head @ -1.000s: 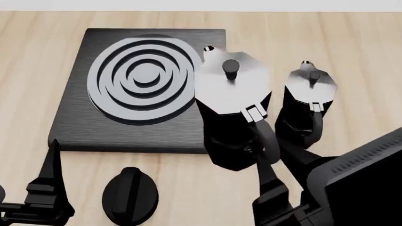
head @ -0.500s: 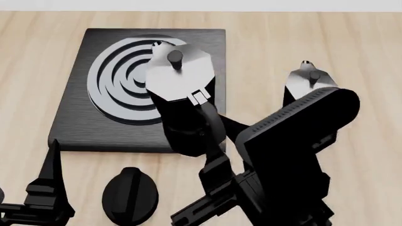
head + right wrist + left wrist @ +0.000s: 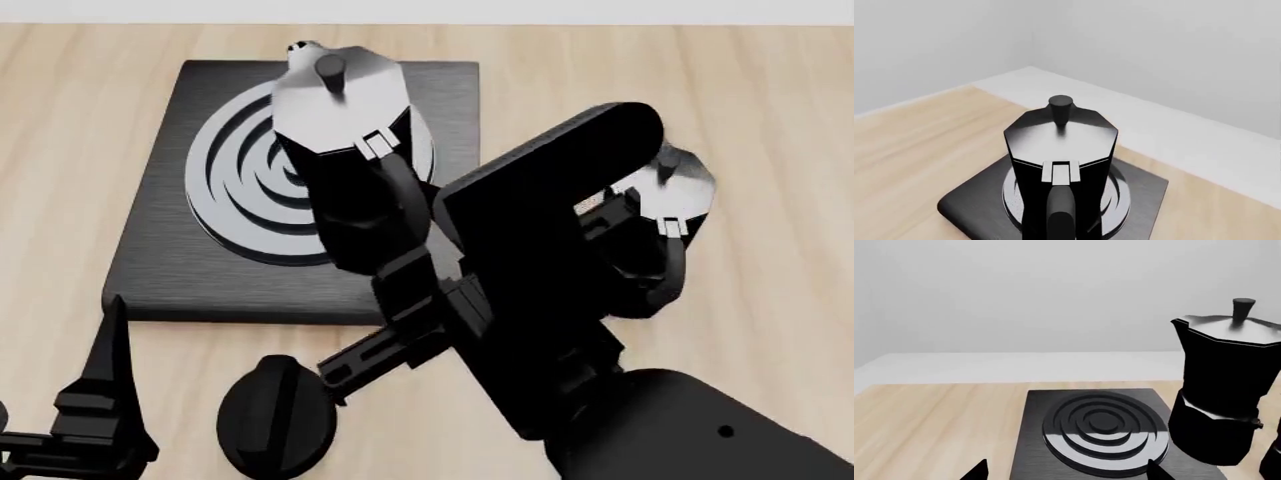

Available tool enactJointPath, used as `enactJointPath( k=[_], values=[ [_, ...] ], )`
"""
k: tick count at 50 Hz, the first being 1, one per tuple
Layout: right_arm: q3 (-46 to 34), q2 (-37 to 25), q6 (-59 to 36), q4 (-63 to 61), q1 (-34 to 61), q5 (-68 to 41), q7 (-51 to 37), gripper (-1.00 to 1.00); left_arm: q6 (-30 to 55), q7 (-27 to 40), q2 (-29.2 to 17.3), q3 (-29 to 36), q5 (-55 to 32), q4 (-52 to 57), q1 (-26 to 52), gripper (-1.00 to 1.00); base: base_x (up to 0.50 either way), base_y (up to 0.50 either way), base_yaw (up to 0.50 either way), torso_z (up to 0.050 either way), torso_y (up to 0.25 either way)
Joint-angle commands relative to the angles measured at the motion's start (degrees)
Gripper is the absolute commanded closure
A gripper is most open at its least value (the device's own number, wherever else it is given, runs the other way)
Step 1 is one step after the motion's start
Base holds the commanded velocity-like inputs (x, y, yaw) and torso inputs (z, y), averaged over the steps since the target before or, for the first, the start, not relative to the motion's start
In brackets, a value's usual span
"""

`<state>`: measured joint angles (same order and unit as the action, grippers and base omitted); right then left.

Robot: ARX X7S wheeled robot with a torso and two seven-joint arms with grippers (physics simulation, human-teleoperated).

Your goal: Put the right moka pot on the stove.

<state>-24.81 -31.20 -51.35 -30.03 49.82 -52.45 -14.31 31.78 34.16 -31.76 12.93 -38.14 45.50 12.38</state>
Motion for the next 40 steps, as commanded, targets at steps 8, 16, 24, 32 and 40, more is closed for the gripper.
enactJointPath(
  k=[8,16,24,32,40],
  values=[
    [-3.73,5.65,4.38,11.4,6.18,8.01,4.3,1.0,-0.28,0.11,-0.23,0.17,-0.1,0.2,-0.06,-1.0,0.0,0.0,0.0,0.0,0.001],
    [-4.97,7.61,6.02,15.92,8.04,10.09,5.28,1.0,-0.83,-0.08,-0.27,0.37,0.23,-0.05,-0.34,-1.0,0.0,0.0,0.0,0.001,0.001],
    [-6.33,9.79,8.92,21.82,9.81,12.56,7.16,1.0,-0.35,0.16,-0.4,0.36,-0.27,0.05,0.08,-1.0,0.0,0.0,0.0,0.0,0.001],
    [-7.55,12.02,12.64,27.39,11.28,15.07,9.05,1.0,-0.47,0.12,-0.48,0.5,-0.31,0.02,0.1,-1.0,0.0,0.0,0.0,0.0,0.001],
    [-8.74,13.84,16.03,32.1,11.85,17.14,10.53,1.0,-0.43,0.29,-0.6,0.52,-0.46,0.18,0.15,-1.0,0.0,0.0,0.0,0.0,0.0]
  ],
)
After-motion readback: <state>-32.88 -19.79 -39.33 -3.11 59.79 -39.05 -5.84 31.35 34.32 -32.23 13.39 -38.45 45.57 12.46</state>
